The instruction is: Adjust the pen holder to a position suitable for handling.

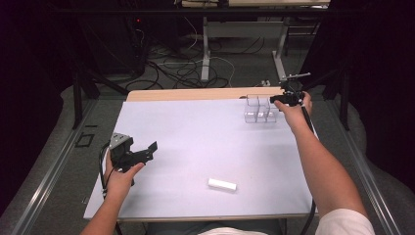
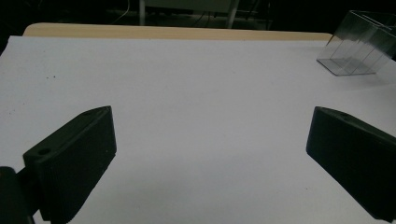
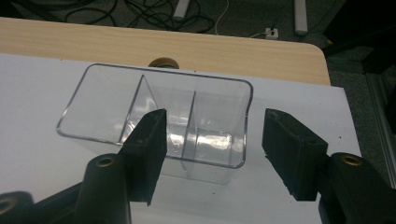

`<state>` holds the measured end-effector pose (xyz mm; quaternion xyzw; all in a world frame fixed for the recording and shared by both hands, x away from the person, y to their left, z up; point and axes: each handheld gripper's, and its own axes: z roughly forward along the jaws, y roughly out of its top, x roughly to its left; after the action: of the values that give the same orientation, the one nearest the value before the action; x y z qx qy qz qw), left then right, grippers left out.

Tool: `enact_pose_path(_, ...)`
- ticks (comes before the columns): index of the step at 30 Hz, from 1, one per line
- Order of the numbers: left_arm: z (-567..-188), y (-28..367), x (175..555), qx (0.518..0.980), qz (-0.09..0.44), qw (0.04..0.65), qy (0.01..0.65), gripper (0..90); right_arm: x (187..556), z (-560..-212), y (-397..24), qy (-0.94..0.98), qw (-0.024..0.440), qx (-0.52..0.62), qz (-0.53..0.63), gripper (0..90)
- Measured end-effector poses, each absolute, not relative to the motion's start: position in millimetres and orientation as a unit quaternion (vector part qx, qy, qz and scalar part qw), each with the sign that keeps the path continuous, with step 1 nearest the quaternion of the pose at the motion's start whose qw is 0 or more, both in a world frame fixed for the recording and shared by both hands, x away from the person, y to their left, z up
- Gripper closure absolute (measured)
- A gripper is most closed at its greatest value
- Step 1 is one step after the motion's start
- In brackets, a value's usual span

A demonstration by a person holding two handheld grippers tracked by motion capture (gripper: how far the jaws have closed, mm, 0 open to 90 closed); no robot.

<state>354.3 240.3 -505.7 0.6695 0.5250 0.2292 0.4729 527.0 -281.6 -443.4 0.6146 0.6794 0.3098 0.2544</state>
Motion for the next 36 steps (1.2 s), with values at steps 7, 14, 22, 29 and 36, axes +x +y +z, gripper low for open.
enact_pose_path(7, -506.7, 240.6, 354.9, 0.671, 0.230, 0.469, 0.525, 1.6, 536.6, -449.9, -292.6, 0.664, 0.264, 0.624, 0.316, 48.5)
enact_pose_path(14, -506.5, 242.8, 354.6, 0.665, 0.232, 0.471, 0.531, 1.6, 546.4, -461.3, -296.9, 0.668, 0.256, 0.625, 0.311, 51.1)
enact_pose_path(22, -506.7, 243.5, 354.8, 0.664, 0.232, 0.471, 0.532, 1.9, 552.6, -471.1, -300.1, 0.667, 0.244, 0.639, 0.295, 57.2)
enact_pose_path(29, -506.5, 243.8, 354.9, 0.665, 0.232, 0.471, 0.532, 2.2, 554.2, -474.9, -301.2, 0.670, 0.243, 0.640, 0.287, 64.4)
enact_pose_path(36, -506.9, 243.7, 355.3, 0.665, 0.232, 0.470, 0.532, 2.6, 554.6, -477.8, -296.4, 0.673, 0.235, 0.645, 0.275, 75.2)
